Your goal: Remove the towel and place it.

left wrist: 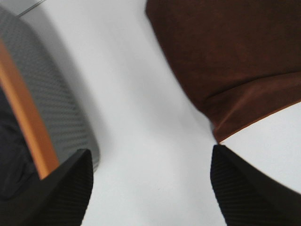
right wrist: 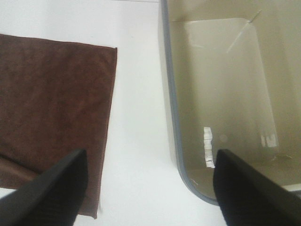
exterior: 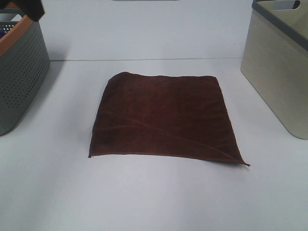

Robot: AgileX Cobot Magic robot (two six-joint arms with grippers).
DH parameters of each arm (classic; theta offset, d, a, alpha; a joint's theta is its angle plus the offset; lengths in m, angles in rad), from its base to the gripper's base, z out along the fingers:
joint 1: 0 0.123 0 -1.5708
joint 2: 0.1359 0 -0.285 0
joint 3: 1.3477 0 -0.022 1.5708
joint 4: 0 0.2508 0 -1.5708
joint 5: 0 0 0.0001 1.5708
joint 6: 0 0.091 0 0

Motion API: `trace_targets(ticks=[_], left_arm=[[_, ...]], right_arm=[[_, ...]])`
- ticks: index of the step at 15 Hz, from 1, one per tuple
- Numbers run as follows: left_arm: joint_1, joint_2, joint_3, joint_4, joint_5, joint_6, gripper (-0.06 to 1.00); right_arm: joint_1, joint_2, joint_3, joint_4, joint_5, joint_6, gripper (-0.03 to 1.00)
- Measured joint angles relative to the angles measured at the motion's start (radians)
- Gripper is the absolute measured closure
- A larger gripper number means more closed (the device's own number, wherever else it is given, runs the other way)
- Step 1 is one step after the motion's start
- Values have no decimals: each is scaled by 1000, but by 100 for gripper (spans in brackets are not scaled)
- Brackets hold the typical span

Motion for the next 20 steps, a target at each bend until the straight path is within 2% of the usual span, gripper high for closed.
trace_targets(ticks=[2, 5, 6, 8, 10, 11, 14, 16, 18, 20], left_arm=[[70, -91, 92, 26, 1, -36, 27], [302, -195, 167, 36, 3, -47, 27], [337, -210, 171, 36, 3, -47, 27], [476, -261, 182, 3, 3, -23, 27], [555, -330, 237, -75, 3, 19, 27], [567, -437, 330, -132, 3, 63, 27], [567, -573, 470, -180, 3, 86, 27], [567, -660, 565, -211, -35, 103, 27], [567, -721, 636, -212, -41, 116, 27], [555, -789, 694, -205, -28, 144, 27]], right_arm=[[-61, -7, 33, 9, 0, 20, 32], [-157, -26, 116, 44, 0, -9, 32], [-162, -38, 131, 50, 0, -19, 32], [-162, -112, 189, 74, 0, -59, 32], [-162, -209, 272, 138, 0, -87, 32], [-162, -331, 387, 161, 0, -97, 32], [-162, -491, 541, 159, 0, -111, 32], [-162, -618, 651, 159, 0, -111, 32], [-162, -743, 750, 150, 0, -111, 32], [-162, -855, 821, 90, 1, -111, 32]])
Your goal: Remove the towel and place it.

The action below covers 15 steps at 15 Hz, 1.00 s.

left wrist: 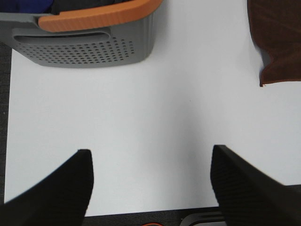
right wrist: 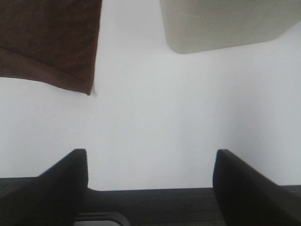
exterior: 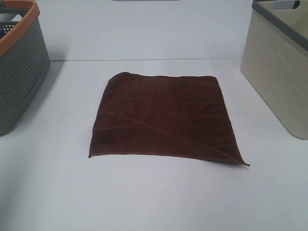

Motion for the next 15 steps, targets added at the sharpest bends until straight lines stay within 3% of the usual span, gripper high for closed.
trace_targets(ticks=[1, 2, 3, 4, 6, 12, 15], left_arm=[[-22, -18, 10, 9, 0, 2, 27], [-96, -70, 32, 48, -3, 3, 27], [-215, -184, 60, 143, 0, -33, 27], [-240, -240, 71, 179, -3, -84, 27], [-249, -349, 101, 225, -21, -137, 27], [-249, -638, 291, 228, -6, -147, 27], [-249, -815, 381, 228, -23, -150, 27]], right_arm=[[0, -29, 13, -20, 0, 0, 32], [0, -81, 28, -50, 0, 0, 32], [0, -195, 36, -67, 1, 0, 32], [0, -246, 37, -61, 1, 0, 32], [0, -354, 39, -34, 1, -36, 32], [0, -596, 41, -10, 1, -123, 32], [0, -667, 152, 16, 1, -123, 32]])
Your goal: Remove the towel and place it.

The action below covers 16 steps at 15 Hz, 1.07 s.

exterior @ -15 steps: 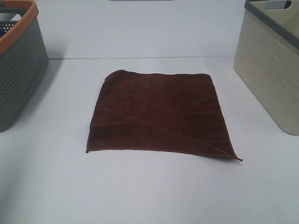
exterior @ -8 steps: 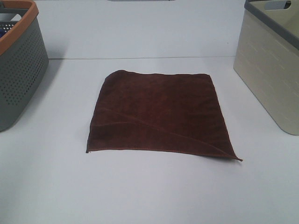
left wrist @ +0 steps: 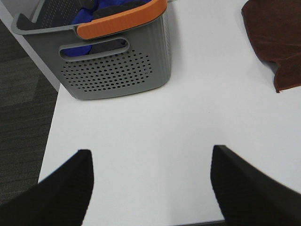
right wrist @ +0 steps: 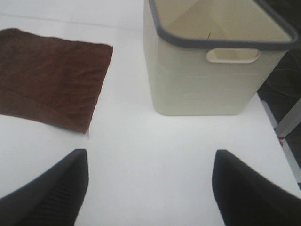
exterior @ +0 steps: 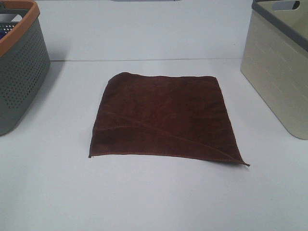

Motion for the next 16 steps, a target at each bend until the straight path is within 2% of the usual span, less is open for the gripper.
trace_targets(ticks=[5, 16], left_arm=[[0, -24, 92, -61, -104, 11, 27], [0, -24, 92, -85, -113, 7, 27]], right_arm=[[0, 1, 198, 39, -16, 1, 33], [18, 1, 201, 27, -26, 30, 33]])
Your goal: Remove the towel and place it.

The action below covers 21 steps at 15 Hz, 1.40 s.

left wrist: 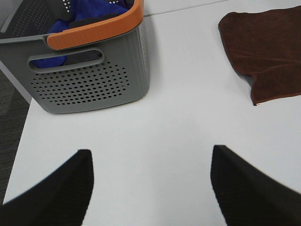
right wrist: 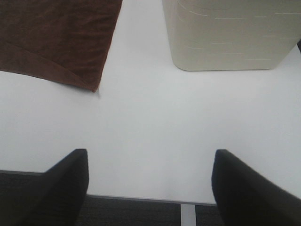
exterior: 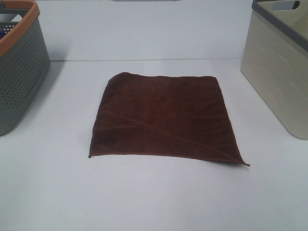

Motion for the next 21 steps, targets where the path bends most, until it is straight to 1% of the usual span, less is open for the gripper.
trace_targets(ticks=[2, 6, 8, 9, 21], left_arm=[[0, 0, 0, 0, 0, -1, 27], [1, 0, 0, 0, -1, -4, 27], [33, 0, 0, 0, -1, -7, 27], [35, 0, 0, 0, -1, -7, 27], [36, 0, 0, 0, -1, -12, 27]], right_arm=[[24, 0, 0, 1, 0, 7, 33], [26, 0, 0, -2, 0, 7, 33], [26, 0, 0, -7, 0, 7, 33], [26, 0, 0, -8, 0, 7, 33], [26, 0, 0, -8, 0, 8, 33]])
